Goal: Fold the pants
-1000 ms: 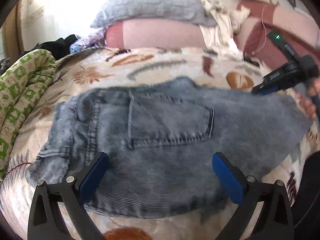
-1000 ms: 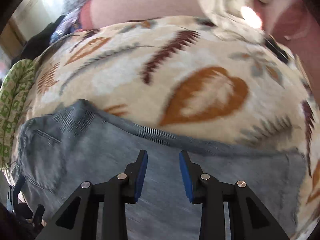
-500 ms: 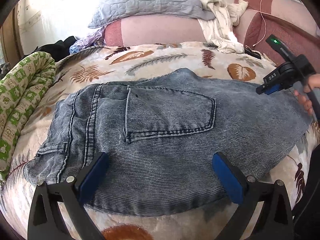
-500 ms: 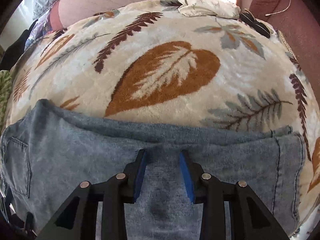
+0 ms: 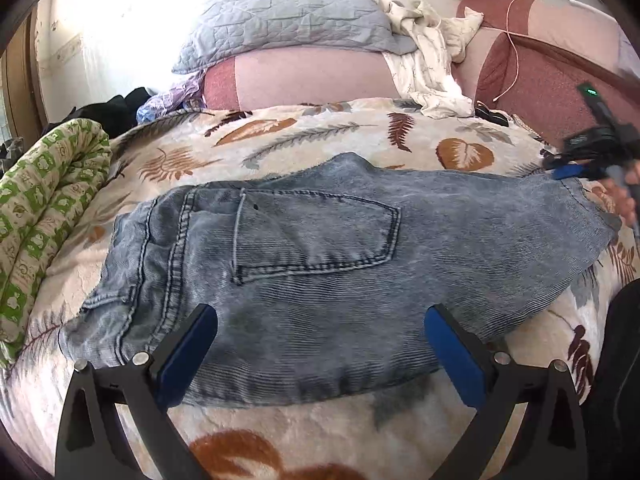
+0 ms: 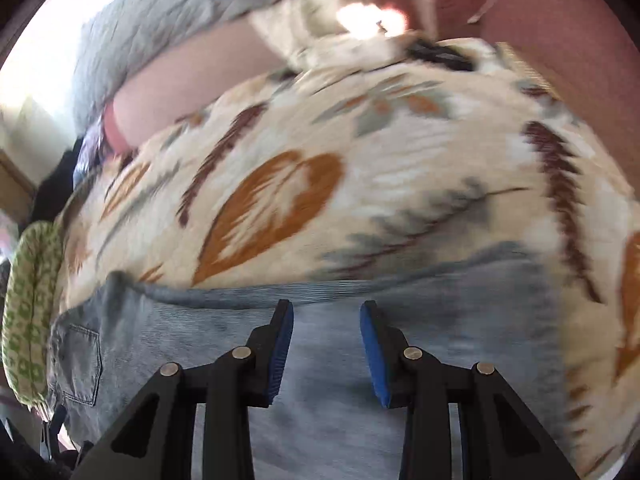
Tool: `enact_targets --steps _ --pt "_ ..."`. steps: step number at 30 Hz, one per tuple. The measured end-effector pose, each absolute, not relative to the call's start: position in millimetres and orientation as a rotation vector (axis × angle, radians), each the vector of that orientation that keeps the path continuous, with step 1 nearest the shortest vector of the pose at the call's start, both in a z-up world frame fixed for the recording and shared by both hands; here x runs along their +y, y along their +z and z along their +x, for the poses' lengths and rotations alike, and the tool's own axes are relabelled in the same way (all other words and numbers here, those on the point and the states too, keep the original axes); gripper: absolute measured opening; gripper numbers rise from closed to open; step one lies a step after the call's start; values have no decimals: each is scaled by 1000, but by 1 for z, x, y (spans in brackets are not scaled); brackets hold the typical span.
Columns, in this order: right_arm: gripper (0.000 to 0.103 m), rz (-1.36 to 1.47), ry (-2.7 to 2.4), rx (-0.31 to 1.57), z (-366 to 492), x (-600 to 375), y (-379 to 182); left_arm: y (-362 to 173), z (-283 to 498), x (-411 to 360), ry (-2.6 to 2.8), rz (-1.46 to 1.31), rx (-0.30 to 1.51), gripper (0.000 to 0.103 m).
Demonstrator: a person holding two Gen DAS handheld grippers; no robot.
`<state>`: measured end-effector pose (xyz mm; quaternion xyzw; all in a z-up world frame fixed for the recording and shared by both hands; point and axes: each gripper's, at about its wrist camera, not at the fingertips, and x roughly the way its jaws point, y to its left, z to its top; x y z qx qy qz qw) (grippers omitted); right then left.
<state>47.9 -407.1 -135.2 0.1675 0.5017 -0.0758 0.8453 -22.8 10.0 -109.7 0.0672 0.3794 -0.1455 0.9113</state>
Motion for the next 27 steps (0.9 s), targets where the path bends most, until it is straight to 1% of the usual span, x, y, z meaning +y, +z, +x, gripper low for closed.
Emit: enact_targets --steps 5,9,13,15,19,20,27 --pt "39 417 -191 1022 1 -460 -113 -97 -28 -18 -332 147 794 103" --pt "57 490 -218 981 -37 -486 -101 -85 -26 -52 -383 207 789 103" --pt "58 659 -248 903 -71 -502 -99 -75 -16 -93 -431 307 797 103" --pt "64 744 -248 881 -84 -503 -104 -70 -11 -110 -426 354 792 103" --pt "65 833 -213 839 -102 -493 -111 -59 -2 -137 -397 419 767 103" --pt "66 839 -210 835 -106 -490 -112 -56 -2 -141 -394 424 761 103" --pt "67 892 -169 810 -129 -478 -120 -48 -1 -162 -391 457 743 103"
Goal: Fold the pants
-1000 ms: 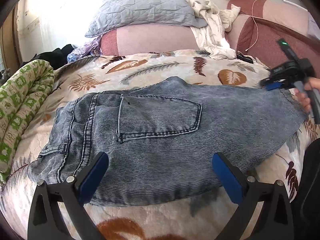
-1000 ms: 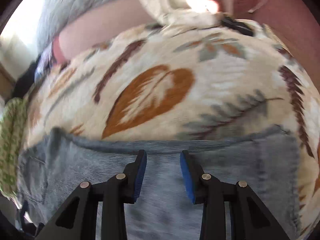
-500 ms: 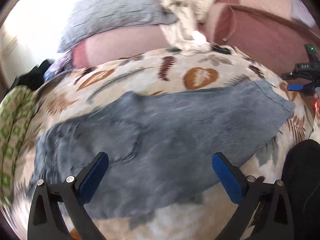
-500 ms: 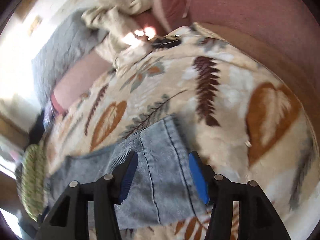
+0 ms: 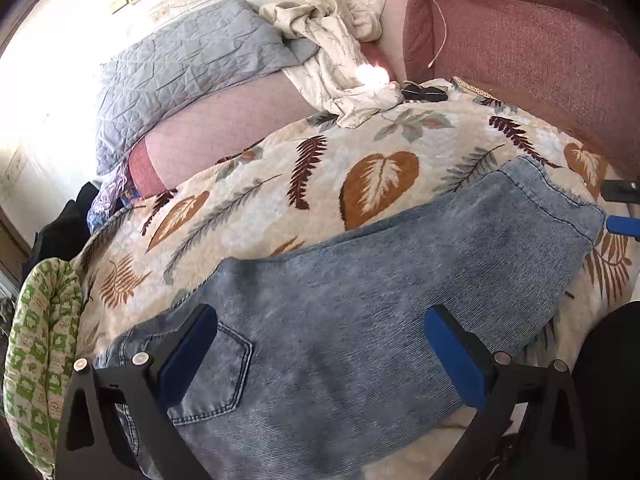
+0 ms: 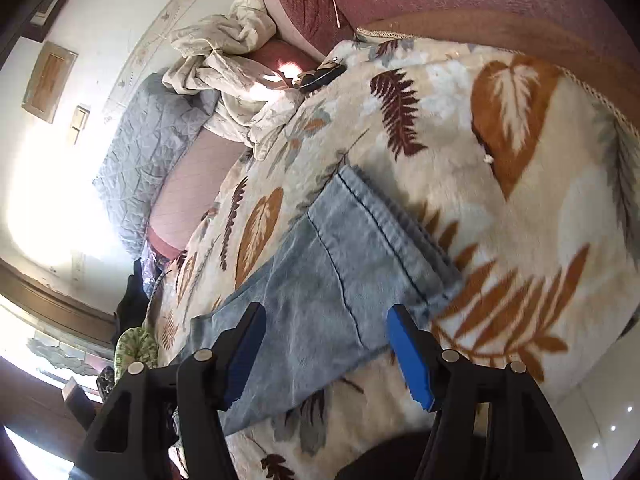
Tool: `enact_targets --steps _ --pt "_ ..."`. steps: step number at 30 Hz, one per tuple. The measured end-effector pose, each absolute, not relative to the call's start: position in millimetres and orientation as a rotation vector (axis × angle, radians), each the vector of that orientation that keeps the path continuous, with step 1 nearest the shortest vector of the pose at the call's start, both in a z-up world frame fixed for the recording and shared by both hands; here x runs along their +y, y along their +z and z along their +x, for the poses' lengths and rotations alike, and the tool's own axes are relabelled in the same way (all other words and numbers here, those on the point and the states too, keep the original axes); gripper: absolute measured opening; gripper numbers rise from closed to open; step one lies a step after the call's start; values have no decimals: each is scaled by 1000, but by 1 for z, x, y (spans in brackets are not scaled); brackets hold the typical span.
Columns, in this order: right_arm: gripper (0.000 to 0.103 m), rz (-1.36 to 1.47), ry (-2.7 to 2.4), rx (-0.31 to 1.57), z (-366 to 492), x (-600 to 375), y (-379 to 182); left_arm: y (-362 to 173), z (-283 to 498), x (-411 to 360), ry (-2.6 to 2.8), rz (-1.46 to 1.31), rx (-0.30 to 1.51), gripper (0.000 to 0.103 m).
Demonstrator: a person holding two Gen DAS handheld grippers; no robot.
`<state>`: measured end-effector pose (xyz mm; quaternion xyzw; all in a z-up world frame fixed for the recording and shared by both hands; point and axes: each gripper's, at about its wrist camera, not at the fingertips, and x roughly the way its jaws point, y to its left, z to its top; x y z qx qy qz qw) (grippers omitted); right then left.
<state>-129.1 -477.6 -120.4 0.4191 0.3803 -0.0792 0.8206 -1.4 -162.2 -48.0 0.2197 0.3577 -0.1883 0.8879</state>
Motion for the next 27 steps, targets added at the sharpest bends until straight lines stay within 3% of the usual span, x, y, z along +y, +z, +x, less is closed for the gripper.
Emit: enact_targets --steps 27 --pt "68 1058 -146 774 -161 -501 -140 -57 20 -233 -484 544 746 103"
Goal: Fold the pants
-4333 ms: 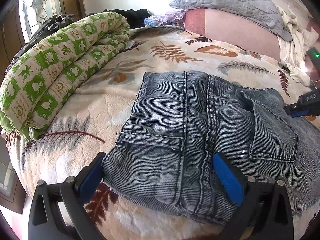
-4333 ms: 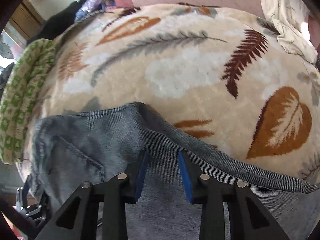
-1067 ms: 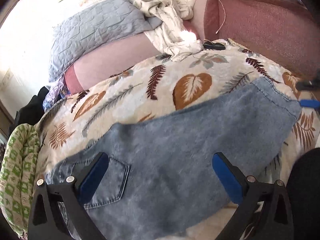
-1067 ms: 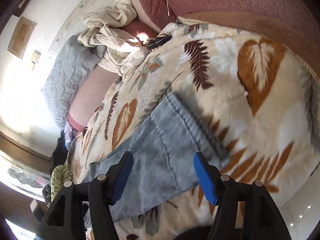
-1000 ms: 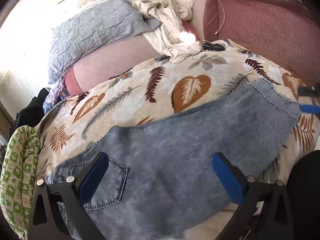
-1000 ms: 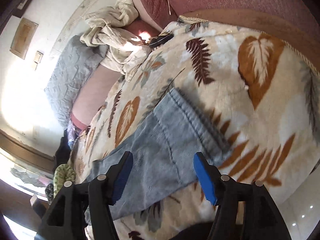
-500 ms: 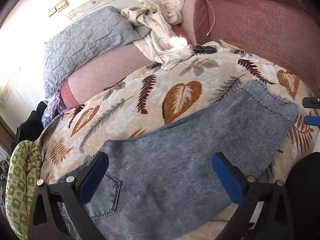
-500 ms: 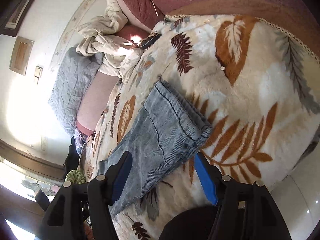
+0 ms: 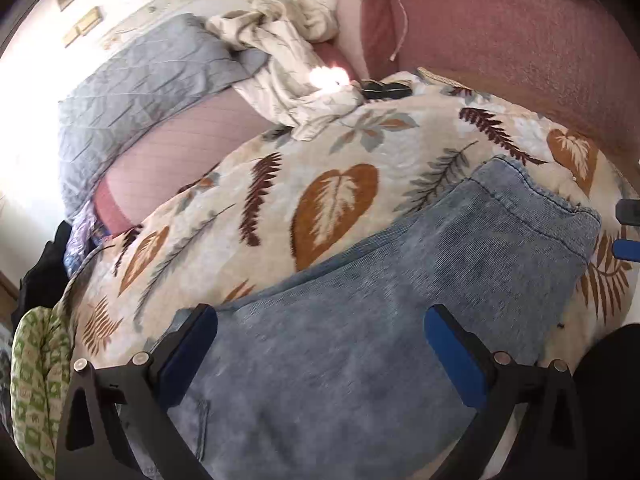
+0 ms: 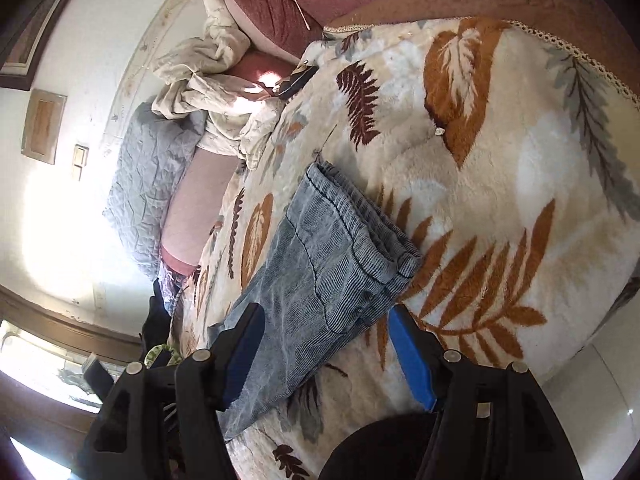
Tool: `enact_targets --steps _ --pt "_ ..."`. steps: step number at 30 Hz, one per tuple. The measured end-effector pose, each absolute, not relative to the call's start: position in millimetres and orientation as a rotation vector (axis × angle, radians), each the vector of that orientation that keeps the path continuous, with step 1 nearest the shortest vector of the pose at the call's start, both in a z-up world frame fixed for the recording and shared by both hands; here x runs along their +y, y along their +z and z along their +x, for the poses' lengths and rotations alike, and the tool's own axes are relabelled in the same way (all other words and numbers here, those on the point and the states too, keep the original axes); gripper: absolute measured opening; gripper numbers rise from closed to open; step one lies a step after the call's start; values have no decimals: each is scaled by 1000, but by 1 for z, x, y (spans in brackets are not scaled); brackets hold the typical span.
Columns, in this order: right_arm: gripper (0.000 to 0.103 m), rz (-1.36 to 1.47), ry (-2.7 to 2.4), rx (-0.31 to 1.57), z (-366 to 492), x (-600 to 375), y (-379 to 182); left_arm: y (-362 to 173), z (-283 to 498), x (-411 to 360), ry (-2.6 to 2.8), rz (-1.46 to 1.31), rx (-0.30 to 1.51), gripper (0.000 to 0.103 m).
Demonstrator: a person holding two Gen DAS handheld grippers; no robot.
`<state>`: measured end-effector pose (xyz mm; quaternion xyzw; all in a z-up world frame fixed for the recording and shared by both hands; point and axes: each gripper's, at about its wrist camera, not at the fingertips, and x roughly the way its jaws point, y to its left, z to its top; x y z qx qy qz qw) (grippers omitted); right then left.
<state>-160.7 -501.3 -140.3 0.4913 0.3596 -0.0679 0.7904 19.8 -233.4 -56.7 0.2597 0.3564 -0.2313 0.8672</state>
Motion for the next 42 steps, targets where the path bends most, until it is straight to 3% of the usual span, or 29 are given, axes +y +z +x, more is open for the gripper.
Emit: enact_targets --steps 25,42 --pt "68 1102 -132 848 -145 -508 -173 -81 81 -372 -823 637 893 103" --pt "68 1075 -55 781 -148 -519 -182 -101 84 -438 -1094 673 953 103"
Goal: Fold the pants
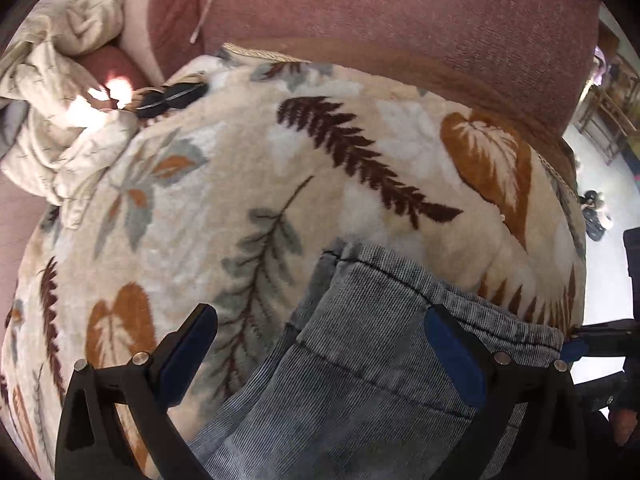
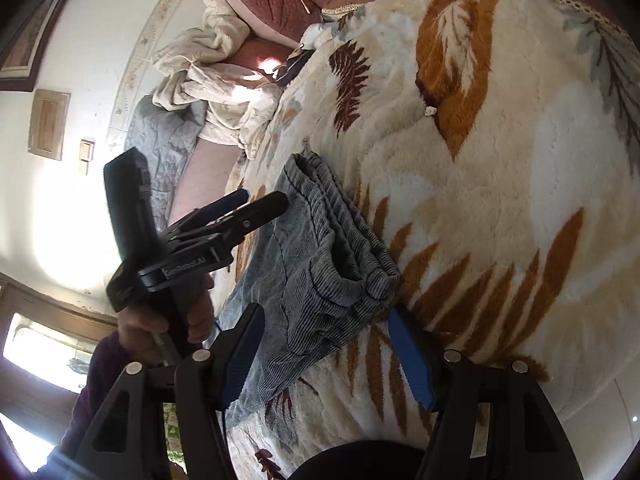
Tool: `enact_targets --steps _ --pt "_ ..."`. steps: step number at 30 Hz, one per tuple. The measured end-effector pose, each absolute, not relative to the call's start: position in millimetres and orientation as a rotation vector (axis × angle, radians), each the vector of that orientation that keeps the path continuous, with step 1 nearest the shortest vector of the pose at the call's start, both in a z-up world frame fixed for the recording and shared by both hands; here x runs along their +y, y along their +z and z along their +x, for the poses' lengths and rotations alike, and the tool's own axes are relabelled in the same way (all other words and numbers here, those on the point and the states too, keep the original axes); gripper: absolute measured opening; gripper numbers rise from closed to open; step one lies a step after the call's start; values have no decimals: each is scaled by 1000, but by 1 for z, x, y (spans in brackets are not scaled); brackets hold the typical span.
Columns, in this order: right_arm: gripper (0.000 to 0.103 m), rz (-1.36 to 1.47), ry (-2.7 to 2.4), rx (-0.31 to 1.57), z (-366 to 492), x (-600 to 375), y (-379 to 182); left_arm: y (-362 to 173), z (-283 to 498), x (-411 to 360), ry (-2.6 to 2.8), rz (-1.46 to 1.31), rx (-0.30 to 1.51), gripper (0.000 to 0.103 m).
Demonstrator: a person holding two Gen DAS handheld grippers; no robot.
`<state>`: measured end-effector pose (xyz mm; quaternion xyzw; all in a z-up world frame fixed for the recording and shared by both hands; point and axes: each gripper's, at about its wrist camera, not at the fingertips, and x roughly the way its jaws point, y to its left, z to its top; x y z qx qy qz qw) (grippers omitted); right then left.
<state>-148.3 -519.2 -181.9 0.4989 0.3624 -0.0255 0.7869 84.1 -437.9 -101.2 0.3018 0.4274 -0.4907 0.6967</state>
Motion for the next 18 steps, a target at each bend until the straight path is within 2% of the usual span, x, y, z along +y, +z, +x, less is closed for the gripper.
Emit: enact_targets --steps 12,15,17,18 --pt "75 1104 -28 754 -140 -523 -184 -116 90 -462 -1228 667 1032 102" --pt "75 1103 -17 753 -138 -523 -184 -121 94 -467 -1269 624 1088 91" --pt "75 1105 -9 750 -137 -524 -184 -125 98 -470 -1298 584 1138 74" --pt "75 1104 -6 749 -136 -524 -184 -125 99 -471 -1300 577 1142 74"
